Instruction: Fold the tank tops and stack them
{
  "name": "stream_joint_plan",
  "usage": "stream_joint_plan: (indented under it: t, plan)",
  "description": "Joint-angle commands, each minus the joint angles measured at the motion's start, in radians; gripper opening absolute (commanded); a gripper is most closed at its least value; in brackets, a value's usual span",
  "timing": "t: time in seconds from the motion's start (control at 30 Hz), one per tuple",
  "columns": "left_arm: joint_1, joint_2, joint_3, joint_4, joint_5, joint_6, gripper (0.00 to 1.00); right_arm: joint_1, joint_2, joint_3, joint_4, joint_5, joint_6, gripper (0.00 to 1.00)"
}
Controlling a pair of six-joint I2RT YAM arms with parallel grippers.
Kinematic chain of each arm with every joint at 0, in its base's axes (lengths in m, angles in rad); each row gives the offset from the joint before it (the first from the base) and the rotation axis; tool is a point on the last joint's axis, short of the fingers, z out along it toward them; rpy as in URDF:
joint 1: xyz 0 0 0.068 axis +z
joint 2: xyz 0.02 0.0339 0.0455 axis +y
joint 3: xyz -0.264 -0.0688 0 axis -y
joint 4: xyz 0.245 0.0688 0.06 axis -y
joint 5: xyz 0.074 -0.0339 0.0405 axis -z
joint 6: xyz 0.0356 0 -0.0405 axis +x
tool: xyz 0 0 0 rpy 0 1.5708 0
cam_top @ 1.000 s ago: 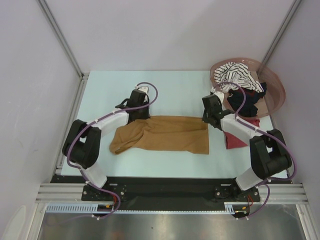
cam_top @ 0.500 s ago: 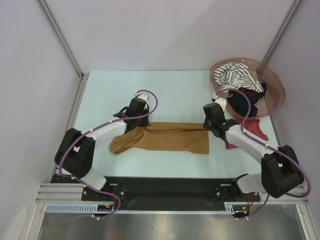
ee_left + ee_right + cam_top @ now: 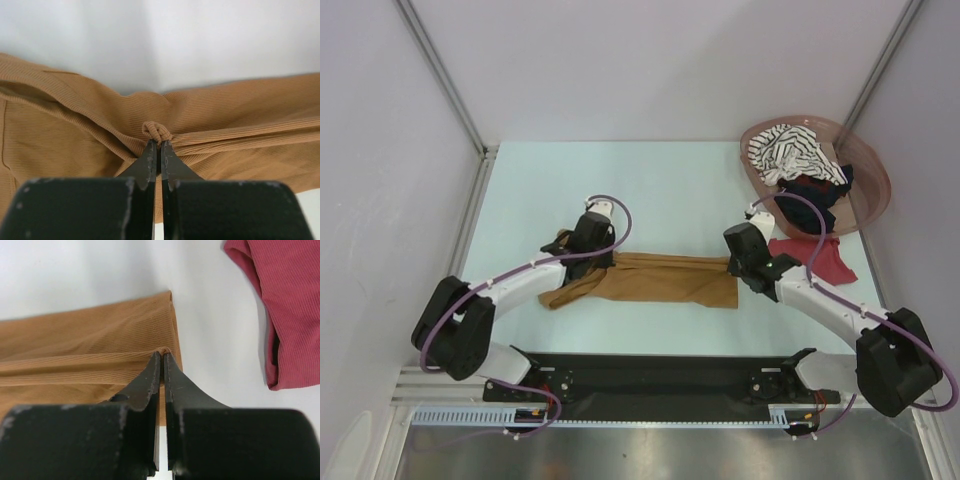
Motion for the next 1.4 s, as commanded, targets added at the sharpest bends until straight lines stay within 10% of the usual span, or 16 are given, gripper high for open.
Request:
stream_joint_plan:
  t: [0.0, 1.03, 1.37]
  plan:
    - [-0.011, -0.062, -0.013, 0.016, -0.052, -0.015, 0.03, 0.008, -0.049, -0.011, -0.025, 0.065, 0.033, 0.0]
    - [-0.112, -0.128, -0.1, -0.079, -0.162, -0.096, 0.11, 0.063, -0.056, -0.093, -0.075, 0.082, 0.186, 0.0]
    - [-0.148, -0.17, -0.186, -0.1, -0.259, -0.237, 0.46, 0.106, -0.005, -0.139, -0.094, 0.091, 0.303, 0.27]
